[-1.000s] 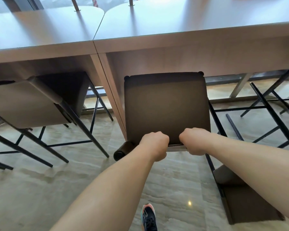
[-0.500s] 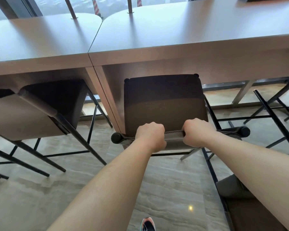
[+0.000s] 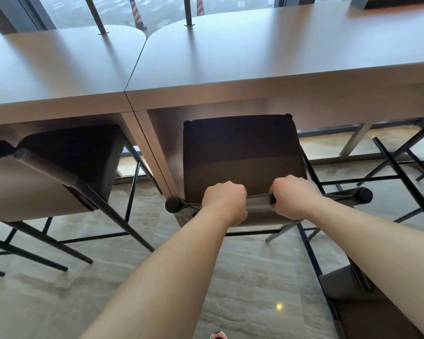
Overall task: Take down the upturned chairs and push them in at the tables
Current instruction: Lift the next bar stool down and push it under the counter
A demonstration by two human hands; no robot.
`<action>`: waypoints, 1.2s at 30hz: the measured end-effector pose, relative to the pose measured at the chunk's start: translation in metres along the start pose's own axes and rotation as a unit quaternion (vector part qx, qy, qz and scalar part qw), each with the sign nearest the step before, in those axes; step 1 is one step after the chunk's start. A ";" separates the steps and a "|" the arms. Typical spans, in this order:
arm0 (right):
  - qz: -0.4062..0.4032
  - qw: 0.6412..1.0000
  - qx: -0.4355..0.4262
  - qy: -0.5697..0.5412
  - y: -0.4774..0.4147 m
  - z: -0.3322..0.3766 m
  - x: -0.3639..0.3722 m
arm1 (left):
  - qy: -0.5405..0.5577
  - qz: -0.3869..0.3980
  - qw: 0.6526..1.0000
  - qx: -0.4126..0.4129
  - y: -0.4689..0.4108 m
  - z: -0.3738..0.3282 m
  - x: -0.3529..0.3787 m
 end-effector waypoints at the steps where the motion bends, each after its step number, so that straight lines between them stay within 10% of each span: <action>1: 0.000 1.000 -0.003 0.003 0.001 0.001 0.001 | 0.000 0.004 1.000 0.002 0.000 0.000 0.001; 36: -0.011 0.997 -0.060 0.047 0.054 0.010 0.014 | -0.012 0.004 1.000 0.001 0.049 -0.015 0.014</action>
Point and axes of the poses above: each hand's wrist, its own y-axis away from the middle knuckle, its own x-axis out of the palm, z = x × y, the point moved 1 cm from there along -y, towards the middle knuckle
